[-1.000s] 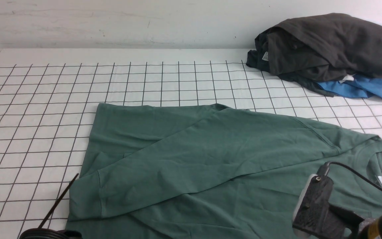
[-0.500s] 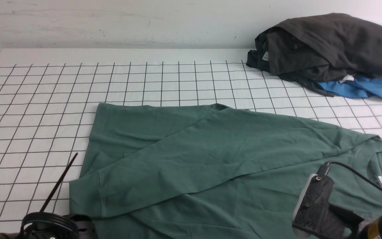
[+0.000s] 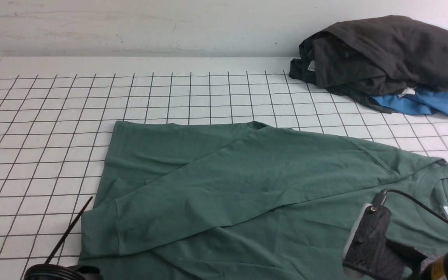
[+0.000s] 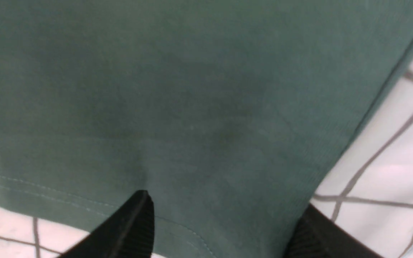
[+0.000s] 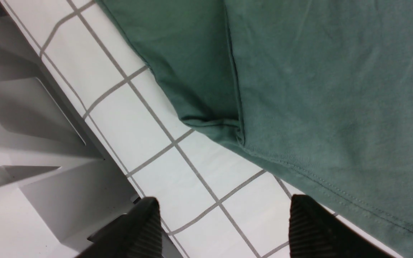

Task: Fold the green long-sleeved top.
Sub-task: Use both arms simultaneously to clamp the lower edge of the clothing fabric

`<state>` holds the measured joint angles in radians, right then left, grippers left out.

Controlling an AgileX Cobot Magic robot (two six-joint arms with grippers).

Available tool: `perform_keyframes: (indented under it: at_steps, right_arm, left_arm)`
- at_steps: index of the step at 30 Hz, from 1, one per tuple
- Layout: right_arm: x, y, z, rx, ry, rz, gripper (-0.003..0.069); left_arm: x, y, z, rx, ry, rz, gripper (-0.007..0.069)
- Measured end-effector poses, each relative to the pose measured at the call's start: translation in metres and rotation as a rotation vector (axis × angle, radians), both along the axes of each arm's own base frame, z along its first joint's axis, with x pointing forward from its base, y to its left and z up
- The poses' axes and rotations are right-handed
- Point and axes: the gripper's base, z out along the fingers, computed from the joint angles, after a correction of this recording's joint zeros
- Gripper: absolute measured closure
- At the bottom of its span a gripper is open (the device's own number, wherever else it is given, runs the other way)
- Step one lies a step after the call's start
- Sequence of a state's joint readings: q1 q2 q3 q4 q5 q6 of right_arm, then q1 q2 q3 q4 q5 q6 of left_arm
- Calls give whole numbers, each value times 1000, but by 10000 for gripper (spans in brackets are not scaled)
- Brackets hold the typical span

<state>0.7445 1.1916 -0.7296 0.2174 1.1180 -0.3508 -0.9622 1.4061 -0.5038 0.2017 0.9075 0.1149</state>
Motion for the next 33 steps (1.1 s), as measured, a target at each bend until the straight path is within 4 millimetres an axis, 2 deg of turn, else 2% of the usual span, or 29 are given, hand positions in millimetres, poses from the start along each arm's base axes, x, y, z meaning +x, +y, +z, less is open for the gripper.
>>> perform_keyframes:
  at_steps: [6,7,8,10,14,17,27,33]
  right_arm:
    - [0,0,0,0,1,-4,216]
    - [0,0,0,0,1,-4,216]
    - [0,0,0,0,1,-4,216]
    - [0,0,0,0,1,-4,216]
    - [1,-1,0,-12,-10,2,216]
    - [3,-3,-1,-30,-38,22,216]
    - [11,-9,-4,-133,-127,152,216]
    - [23,-10,-40,-267,-123,221,216]
  left_arm:
    - [1,-1,-1,-22,-22,20,333]
    - [2,-2,-1,-29,-28,23,379]
    - [2,-2,-1,-32,-29,23,392]
    - [2,-3,-1,-38,-34,27,489]
    - [2,-3,-1,-35,-30,33,602]
    - [2,-2,1,-11,-20,39,624]
    - [-2,2,3,43,21,64,622]
    - [3,6,3,23,40,140,618]
